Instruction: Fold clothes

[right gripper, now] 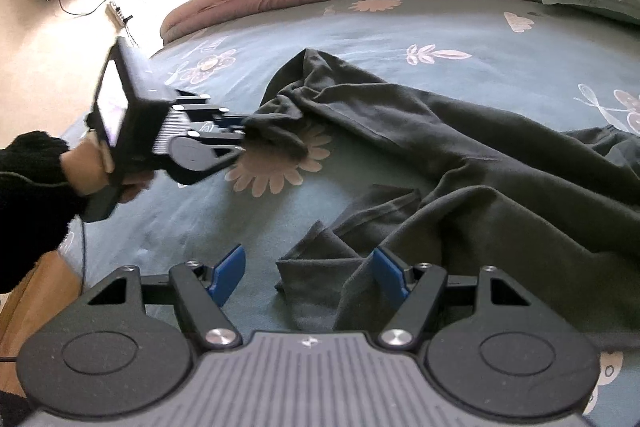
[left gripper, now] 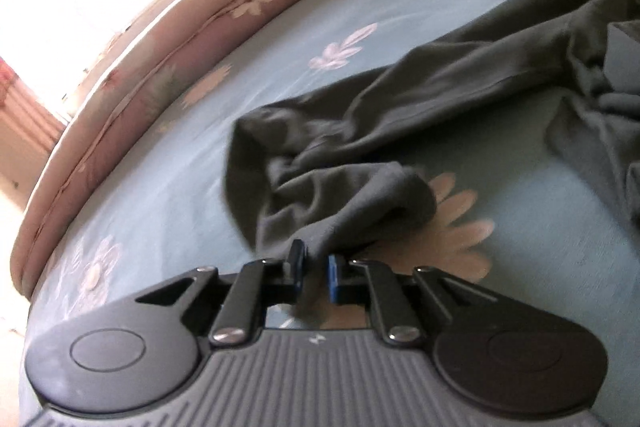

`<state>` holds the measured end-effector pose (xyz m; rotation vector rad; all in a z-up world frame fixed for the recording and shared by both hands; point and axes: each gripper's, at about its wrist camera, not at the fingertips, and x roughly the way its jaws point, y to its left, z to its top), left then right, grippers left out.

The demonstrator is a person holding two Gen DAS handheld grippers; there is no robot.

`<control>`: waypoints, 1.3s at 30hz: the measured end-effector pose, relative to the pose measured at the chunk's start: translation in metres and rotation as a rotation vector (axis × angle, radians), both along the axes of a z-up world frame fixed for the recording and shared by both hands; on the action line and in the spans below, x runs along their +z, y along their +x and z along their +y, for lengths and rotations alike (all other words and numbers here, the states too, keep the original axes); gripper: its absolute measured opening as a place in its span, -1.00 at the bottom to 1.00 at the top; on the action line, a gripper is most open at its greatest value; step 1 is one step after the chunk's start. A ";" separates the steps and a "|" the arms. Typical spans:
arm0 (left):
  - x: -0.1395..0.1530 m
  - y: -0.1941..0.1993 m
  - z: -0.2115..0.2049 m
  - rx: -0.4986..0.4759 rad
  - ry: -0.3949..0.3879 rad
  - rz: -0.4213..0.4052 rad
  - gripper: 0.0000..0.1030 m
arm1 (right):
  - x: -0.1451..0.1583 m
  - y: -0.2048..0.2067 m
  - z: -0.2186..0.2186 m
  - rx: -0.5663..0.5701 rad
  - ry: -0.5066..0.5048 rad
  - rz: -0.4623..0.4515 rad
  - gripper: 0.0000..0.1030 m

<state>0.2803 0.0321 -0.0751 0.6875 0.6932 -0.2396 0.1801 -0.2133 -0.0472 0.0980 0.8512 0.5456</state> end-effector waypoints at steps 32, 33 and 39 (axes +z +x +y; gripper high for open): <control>-0.021 0.018 0.067 0.453 -0.427 0.052 0.36 | -0.001 0.003 0.029 0.033 -0.026 0.015 0.55; -0.022 0.019 0.070 0.486 -0.430 0.033 0.36 | -0.001 0.003 0.028 0.031 -0.028 0.016 0.55; -0.020 0.017 0.084 0.590 -0.501 -0.070 0.35 | -0.010 0.009 0.026 0.024 -0.031 0.036 0.57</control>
